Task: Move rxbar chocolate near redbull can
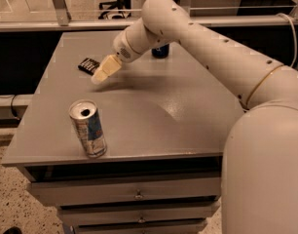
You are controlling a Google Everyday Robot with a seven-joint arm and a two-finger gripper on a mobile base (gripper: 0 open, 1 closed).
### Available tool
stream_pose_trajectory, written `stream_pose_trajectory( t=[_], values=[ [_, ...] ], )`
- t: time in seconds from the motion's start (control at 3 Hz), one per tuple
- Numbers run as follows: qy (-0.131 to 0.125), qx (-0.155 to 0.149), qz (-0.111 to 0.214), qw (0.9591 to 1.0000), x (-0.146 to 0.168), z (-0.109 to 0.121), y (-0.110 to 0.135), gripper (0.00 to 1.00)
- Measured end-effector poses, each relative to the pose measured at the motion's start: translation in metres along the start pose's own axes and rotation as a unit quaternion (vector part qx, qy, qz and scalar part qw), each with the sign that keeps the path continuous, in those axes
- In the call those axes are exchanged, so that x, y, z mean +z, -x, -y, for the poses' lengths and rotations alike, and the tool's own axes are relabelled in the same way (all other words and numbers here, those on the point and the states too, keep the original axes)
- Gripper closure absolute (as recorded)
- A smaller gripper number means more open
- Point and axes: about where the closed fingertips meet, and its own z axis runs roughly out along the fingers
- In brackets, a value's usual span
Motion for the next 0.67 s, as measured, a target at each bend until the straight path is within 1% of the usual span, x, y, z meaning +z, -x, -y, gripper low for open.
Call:
stream_pose_trajectory(
  t=[0.33,0.67],
  values=[
    [0.008,0.022,0.002,0.9997,0.018,0.003,0.009,0.00],
    [0.019,0.040,-0.001,0.9990,0.033,0.000,0.015,0.00]
  ],
)
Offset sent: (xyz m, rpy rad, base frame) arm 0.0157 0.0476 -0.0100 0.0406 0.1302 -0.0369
